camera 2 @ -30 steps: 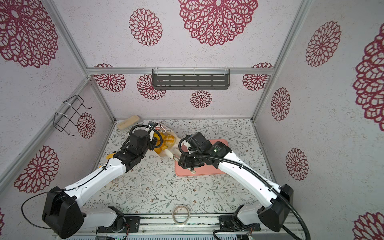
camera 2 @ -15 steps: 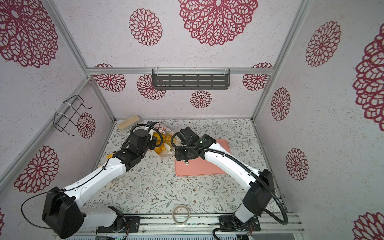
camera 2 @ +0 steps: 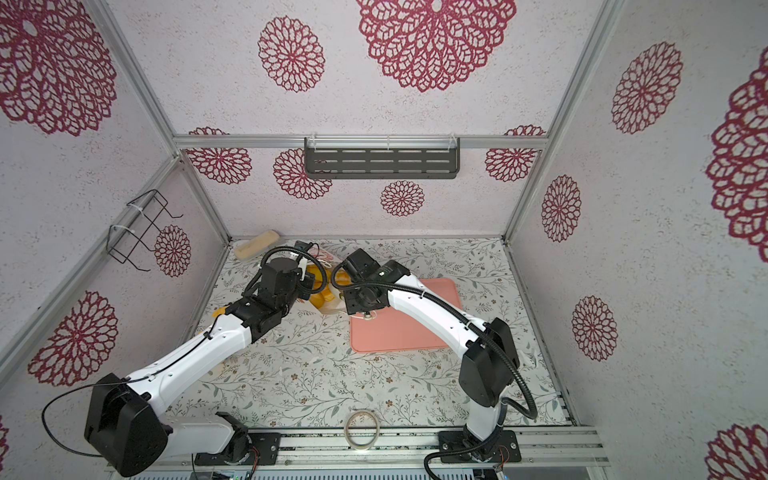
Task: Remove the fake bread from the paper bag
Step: 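Insert the tongs into the bag with the right gripper and pinch a bread roll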
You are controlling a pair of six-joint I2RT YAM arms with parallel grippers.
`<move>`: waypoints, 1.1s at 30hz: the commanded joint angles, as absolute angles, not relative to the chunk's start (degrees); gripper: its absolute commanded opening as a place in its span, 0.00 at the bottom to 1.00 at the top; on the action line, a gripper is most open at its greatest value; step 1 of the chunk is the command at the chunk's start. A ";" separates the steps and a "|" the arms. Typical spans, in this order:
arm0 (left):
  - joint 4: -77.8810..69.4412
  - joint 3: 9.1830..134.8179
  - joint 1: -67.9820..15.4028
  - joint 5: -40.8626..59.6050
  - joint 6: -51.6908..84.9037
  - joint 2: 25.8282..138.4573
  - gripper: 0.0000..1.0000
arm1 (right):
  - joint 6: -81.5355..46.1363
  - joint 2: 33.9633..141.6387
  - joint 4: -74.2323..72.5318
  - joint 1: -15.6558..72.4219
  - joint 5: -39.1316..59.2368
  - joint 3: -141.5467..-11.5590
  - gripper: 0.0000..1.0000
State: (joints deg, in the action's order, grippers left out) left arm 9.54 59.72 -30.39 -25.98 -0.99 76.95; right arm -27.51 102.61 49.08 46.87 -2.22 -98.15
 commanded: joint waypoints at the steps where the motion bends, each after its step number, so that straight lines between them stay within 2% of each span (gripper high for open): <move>1: 10.30 61.17 -30.99 -24.52 0.00 77.45 0.00 | -25.45 103.23 49.52 46.58 -5.23 -101.54 0.58; 9: 10.00 61.26 -30.96 -24.19 0.53 77.86 0.00 | -24.18 106.68 46.43 46.58 -5.71 -101.92 0.56; 11: 9.95 61.26 -31.02 -23.91 1.16 77.86 0.00 | -24.06 106.73 44.32 46.58 -5.42 -101.08 0.52; 20: 13.32 63.42 -30.94 -25.05 6.30 79.46 0.00 | -24.26 103.39 42.83 46.89 -3.70 -98.29 0.24; 33: 14.75 63.62 -31.43 -26.85 12.23 81.29 0.00 | -26.17 95.22 46.28 47.42 -0.93 -95.81 0.11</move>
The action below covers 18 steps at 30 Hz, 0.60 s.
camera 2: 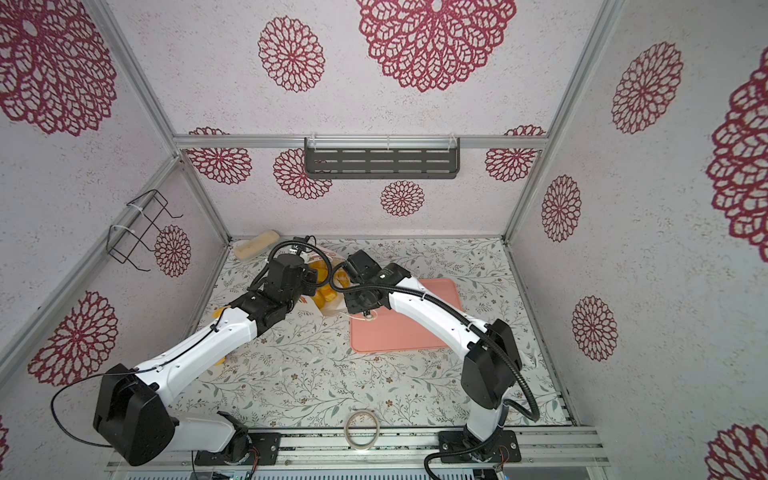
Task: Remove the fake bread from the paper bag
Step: 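Insert the tongs into the bag with the right gripper and pinch a bread roll, then carry the pinched bread roll over the pink tray with the right gripper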
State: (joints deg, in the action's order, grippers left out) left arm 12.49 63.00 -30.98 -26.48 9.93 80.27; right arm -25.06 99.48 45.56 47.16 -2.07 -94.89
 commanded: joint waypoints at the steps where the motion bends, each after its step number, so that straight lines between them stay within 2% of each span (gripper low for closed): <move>1: 15.24 63.95 -31.48 -27.27 12.47 81.51 0.00 | -26.43 94.58 46.52 47.39 -0.19 -95.76 0.11; 11: 20.20 67.05 -31.47 -31.33 14.83 83.54 0.00 | -30.35 80.58 48.58 48.37 5.05 -86.71 0.05; 14: 20.30 67.23 -31.51 -31.46 15.24 83.63 0.00 | -32.12 73.73 52.66 48.39 1.88 -83.58 0.05; 18: 20.37 67.49 -31.47 -31.29 15.47 83.66 0.00 | -34.56 65.11 59.23 48.18 -8.38 -80.28 0.06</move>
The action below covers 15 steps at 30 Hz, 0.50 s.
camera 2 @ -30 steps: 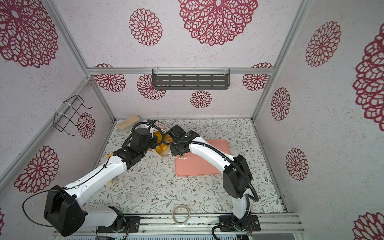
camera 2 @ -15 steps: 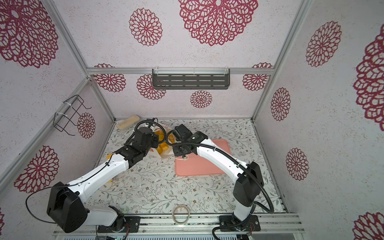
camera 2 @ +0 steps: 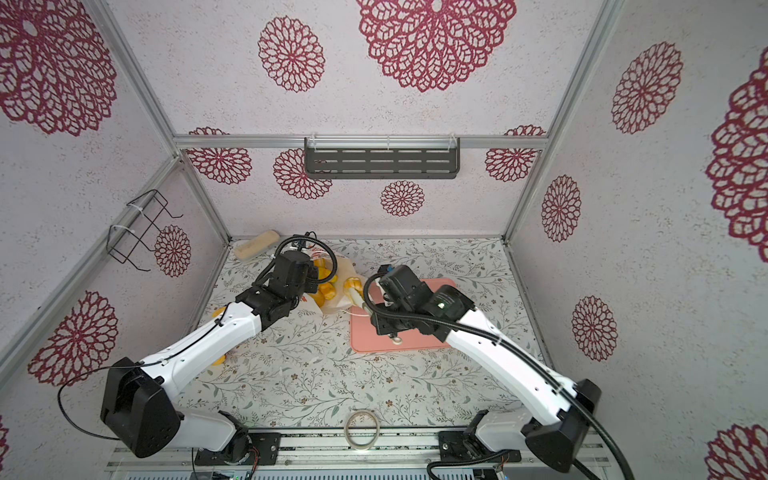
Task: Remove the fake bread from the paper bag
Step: 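Carry the pinched bread roll over the pink tray with the right gripper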
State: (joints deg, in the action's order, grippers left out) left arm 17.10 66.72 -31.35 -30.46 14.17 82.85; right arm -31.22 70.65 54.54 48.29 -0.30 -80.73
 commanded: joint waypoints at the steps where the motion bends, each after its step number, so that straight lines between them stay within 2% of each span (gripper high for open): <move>1: 20.35 67.50 -31.51 -31.29 15.46 83.66 0.00 | -34.86 63.28 60.55 47.55 -10.74 -79.18 0.06; 6: 20.22 66.83 -31.51 -30.55 15.08 82.67 0.00 | -31.90 60.12 61.94 38.91 -13.04 -73.31 0.06; 15: 18.86 63.36 -31.64 -27.45 13.85 77.46 0.00 | -23.12 65.10 47.32 23.87 -10.48 -61.48 0.07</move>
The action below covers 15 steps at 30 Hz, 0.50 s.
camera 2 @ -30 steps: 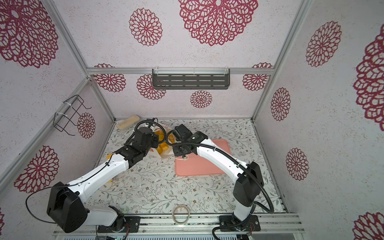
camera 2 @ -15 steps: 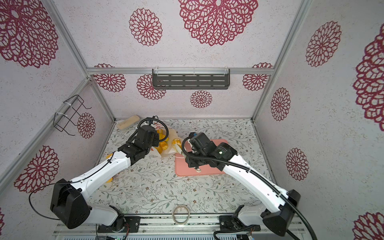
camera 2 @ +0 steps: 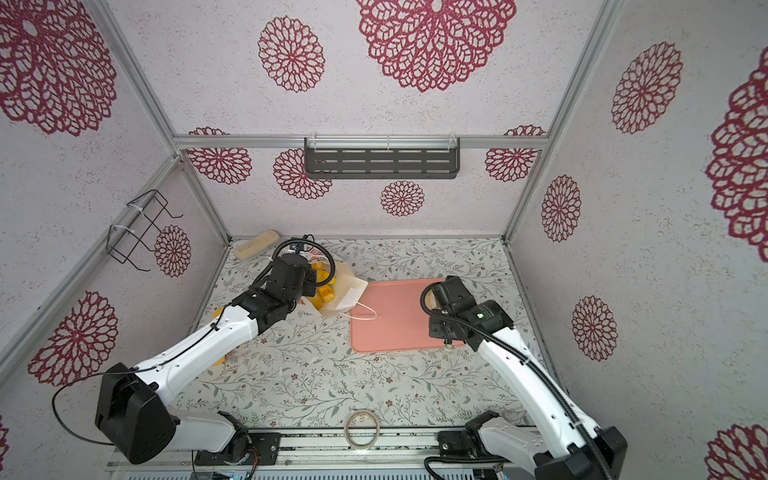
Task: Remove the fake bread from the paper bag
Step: 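Carry the pinched bread roll over the pink tray with the right gripper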
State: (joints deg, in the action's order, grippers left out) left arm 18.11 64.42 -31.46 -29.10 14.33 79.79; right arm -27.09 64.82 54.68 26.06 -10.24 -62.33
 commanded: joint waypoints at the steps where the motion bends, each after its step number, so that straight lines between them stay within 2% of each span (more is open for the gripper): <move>1: 18.60 62.96 -31.57 -26.73 13.60 77.07 0.00 | -22.63 65.78 45.91 23.13 -10.21 -60.70 0.08; 7: 17.69 61.18 -31.81 -25.10 13.36 75.42 0.00 | -20.50 70.47 40.92 20.38 -9.61 -57.71 0.12; 9: 17.50 60.91 -31.82 -25.05 13.45 75.16 0.00 | -20.39 71.50 40.32 20.15 -9.32 -57.57 0.18; 11: 17.43 60.74 -31.85 -25.04 13.45 74.98 0.00 | -20.21 72.46 40.66 20.04 -9.35 -57.85 0.27; 15: 17.20 60.64 -31.84 -24.96 13.27 74.97 0.00 | -19.47 73.99 41.03 19.88 -9.06 -58.01 0.37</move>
